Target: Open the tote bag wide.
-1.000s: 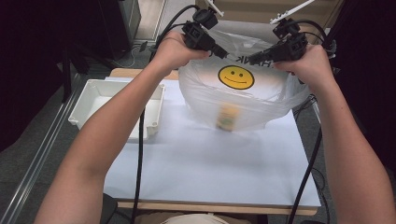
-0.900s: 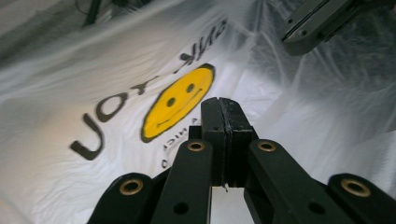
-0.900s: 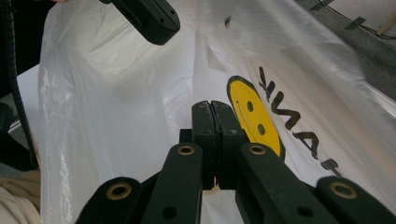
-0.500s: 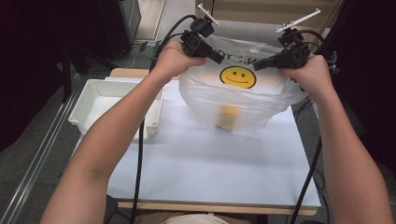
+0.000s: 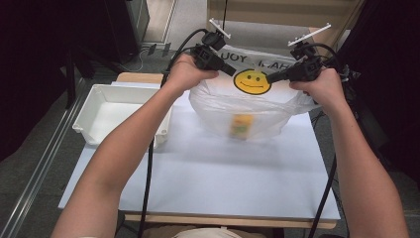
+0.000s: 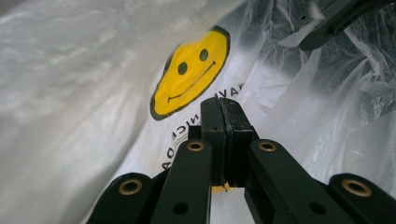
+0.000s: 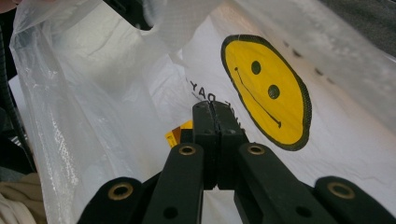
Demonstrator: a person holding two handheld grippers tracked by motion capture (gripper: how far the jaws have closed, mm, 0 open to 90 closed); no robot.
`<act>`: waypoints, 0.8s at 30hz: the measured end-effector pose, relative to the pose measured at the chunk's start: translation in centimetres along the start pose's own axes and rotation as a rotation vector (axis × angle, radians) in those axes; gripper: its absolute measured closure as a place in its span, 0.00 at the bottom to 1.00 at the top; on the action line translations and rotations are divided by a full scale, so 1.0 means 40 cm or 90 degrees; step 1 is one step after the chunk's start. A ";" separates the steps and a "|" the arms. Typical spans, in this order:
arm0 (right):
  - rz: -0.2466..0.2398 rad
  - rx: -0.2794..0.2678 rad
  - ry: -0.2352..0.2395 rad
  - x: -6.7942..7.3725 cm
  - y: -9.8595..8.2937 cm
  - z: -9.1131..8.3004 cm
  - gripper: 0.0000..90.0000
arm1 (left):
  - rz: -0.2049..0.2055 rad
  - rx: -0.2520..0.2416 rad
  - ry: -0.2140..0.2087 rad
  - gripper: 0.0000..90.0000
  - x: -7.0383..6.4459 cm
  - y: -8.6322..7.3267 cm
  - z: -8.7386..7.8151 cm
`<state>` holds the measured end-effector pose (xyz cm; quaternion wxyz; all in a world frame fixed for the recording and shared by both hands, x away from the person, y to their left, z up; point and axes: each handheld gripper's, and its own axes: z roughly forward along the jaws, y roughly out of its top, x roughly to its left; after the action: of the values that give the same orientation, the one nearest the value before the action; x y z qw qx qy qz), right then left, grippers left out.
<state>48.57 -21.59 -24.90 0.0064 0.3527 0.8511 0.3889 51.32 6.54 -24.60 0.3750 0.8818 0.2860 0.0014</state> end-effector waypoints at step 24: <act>0.045 0.007 0.006 -0.039 -0.083 0.045 1.00 | -0.036 -0.024 -0.025 1.00 0.030 -0.079 0.049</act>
<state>48.28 -22.84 -28.78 -0.0131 0.3809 0.8402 0.3858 51.15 7.60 -28.34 0.3972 0.8659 0.3033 -0.0214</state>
